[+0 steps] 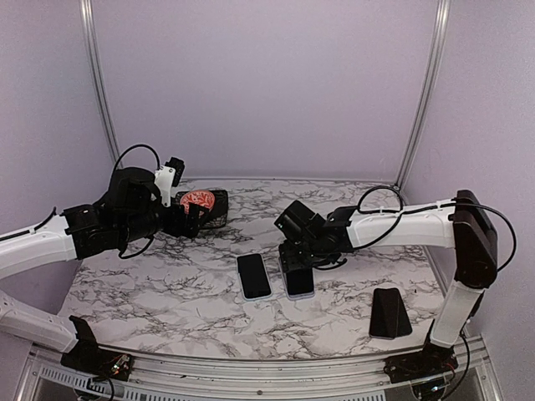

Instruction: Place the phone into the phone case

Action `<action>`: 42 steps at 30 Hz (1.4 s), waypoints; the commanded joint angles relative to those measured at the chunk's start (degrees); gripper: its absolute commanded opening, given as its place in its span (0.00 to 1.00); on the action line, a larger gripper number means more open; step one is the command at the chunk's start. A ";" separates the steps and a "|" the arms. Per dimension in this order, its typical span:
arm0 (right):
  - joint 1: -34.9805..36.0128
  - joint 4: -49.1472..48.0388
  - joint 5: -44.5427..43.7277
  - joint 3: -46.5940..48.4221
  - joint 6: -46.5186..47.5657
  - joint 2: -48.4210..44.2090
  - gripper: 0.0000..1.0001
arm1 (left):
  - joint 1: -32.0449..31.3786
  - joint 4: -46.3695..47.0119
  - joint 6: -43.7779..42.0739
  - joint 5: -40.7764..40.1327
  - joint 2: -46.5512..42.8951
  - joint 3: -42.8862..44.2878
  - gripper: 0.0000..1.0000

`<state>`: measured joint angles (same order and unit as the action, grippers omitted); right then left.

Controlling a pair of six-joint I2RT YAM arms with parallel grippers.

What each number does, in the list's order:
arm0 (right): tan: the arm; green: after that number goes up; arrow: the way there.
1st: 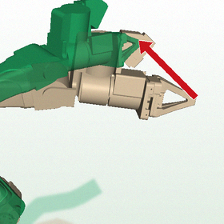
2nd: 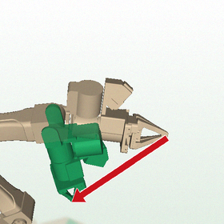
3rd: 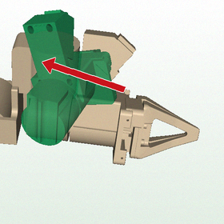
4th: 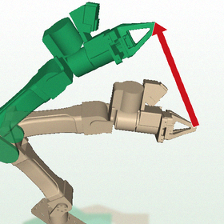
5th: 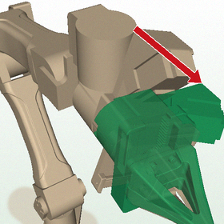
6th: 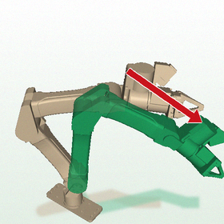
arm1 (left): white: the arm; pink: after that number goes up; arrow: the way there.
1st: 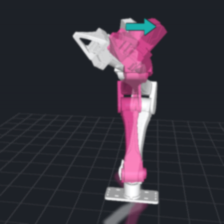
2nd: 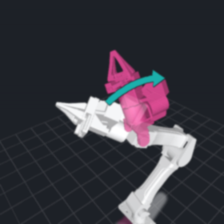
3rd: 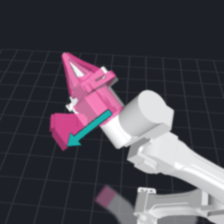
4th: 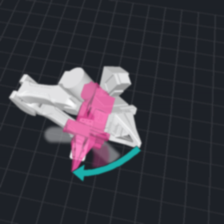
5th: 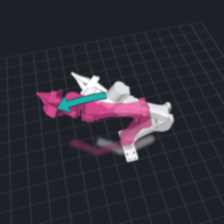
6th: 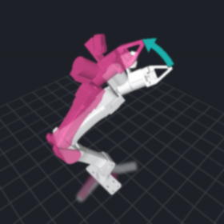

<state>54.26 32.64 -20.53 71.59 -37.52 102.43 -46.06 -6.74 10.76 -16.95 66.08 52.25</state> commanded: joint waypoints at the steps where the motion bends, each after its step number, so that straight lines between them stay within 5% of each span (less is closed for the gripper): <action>1: 0.41 -0.02 1.59 2.06 -0.02 1.36 0.31 | 0.29 -1.31 0.22 0.08 0.59 -0.48 0.99; 23: 0.06 -1.22 7.12 0.01 -0.57 5.06 0.32 | 0.34 -1.34 0.22 0.14 0.50 -0.48 0.99; 35: -0.20 3.09 5.81 3.24 0.23 6.15 0.86 | 0.42 -1.43 0.05 0.19 0.46 -0.39 0.99; 42: -1.63 6.56 6.07 4.71 1.97 3.76 0.94 | 0.36 -1.52 0.10 0.07 0.50 -0.39 0.99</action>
<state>53.71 36.14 -14.90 74.22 -36.82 107.90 -46.06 -6.76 10.76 -16.95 66.32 52.25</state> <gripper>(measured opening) 0.943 0.989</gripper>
